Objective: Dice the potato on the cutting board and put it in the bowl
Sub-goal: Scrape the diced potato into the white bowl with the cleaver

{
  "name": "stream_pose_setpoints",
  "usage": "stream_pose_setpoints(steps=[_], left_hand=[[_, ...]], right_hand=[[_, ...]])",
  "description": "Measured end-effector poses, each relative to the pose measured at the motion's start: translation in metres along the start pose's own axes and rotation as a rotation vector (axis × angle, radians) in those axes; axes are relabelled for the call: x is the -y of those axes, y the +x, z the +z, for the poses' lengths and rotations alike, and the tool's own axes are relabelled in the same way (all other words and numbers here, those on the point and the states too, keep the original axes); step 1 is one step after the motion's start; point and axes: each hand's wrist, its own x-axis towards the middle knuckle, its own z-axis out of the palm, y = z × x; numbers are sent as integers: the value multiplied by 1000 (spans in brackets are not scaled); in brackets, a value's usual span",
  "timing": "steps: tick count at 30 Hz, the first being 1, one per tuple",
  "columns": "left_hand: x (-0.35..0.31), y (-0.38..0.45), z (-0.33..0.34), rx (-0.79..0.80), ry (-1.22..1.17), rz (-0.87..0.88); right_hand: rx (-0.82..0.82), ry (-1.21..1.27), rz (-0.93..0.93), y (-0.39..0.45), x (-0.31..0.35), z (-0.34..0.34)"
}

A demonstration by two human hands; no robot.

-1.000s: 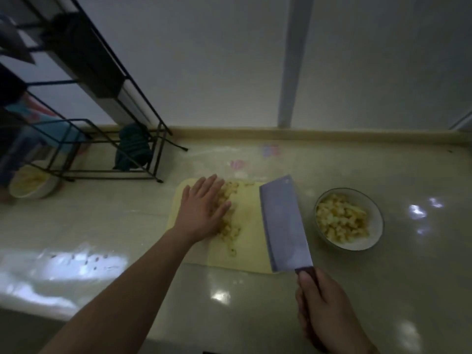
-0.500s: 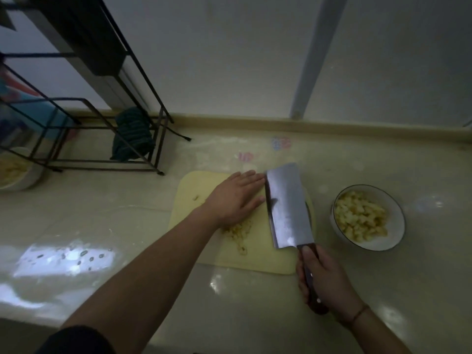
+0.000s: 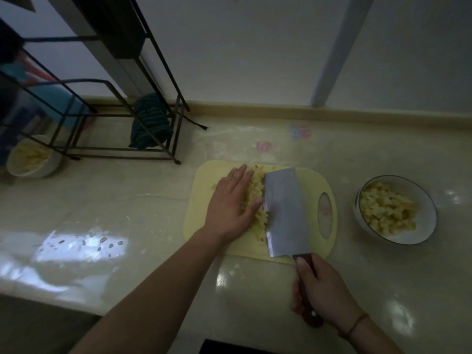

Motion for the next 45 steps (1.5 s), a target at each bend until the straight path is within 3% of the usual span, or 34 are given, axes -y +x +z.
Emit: stream_pose_setpoints(steps=[10,15,22,32,38,45], left_hand=[[-20,-3,17,0,12,-104],[-29,-2,22,7,-19,-76],[-42,1,15,48,0,-98],[-69,5,2,215,114,-132],[-146,16,-22,294,177,-85],[-266,37,-8,428,115,64]], right_hand=[[69,-111,-69,13,3,38],[78,-113,-122,16,0,44],[78,135,-189,7,5,44],[190,394,-103,-12,13,26],[192,504,-87,-56,35,-25],[29,606,-16,-124,58,-117]])
